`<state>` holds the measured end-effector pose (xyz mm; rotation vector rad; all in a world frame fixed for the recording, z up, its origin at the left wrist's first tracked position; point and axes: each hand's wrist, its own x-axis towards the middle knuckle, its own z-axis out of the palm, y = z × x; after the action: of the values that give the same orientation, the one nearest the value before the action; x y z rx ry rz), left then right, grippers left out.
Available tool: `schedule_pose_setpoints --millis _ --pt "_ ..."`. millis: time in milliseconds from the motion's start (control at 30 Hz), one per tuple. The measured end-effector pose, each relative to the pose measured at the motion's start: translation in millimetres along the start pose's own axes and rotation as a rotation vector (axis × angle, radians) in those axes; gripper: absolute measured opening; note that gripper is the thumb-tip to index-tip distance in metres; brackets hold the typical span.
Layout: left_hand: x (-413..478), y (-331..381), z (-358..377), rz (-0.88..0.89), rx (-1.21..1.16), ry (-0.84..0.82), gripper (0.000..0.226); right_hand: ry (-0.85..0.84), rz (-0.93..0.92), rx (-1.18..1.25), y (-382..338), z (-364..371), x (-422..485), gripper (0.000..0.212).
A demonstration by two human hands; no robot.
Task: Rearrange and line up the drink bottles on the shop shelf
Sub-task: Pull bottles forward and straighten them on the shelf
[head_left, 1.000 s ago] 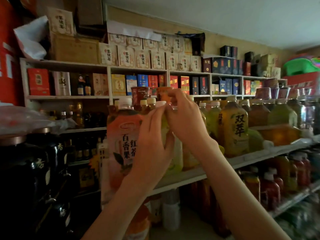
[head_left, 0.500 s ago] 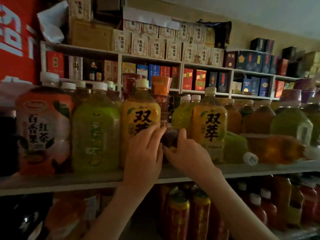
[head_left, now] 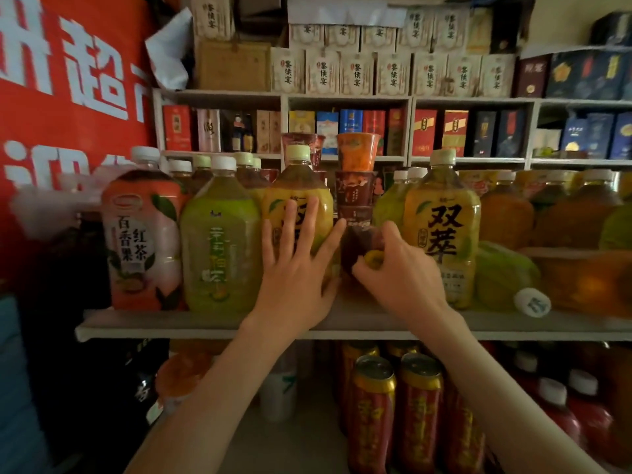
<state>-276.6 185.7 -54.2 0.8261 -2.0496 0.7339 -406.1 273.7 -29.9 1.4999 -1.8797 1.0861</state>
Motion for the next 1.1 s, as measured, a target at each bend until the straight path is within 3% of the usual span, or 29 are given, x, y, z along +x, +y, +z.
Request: schedule_pose_setpoints --millis 167,300,600,833,967,1033,1100 --pt "1.7 -1.6 -1.6 0.009 -0.004 -0.015 0.086 0.227 -0.034 0.178 -4.4 -27.5 32.0 0.020" --pt "2.4 0.6 -4.6 -0.023 -0.084 -0.005 0.089 0.329 -0.060 0.142 -9.5 -47.6 61.7 0.027" --pt "17.2 19.2 -16.5 -0.084 -0.197 0.024 0.112 0.030 -0.112 0.189 3.5 -53.0 92.4 0.042" --pt "25.8 24.4 -19.1 -0.096 -0.145 -0.006 0.108 0.011 -0.034 -0.136 -8.3 -48.0 101.8 0.040" --pt "22.9 15.2 -19.3 -0.024 -0.181 0.084 0.091 -0.013 0.040 -0.255 -15.3 -47.6 105.4 0.040" --pt "21.7 10.5 -19.4 0.003 -0.404 0.203 0.072 -0.016 0.038 -0.236 -19.9 -47.9 107.0 0.033" --pt "18.1 4.8 -18.1 -0.022 -0.542 0.302 0.057 -0.053 0.028 -0.174 -25.9 -46.1 106.2 0.040"
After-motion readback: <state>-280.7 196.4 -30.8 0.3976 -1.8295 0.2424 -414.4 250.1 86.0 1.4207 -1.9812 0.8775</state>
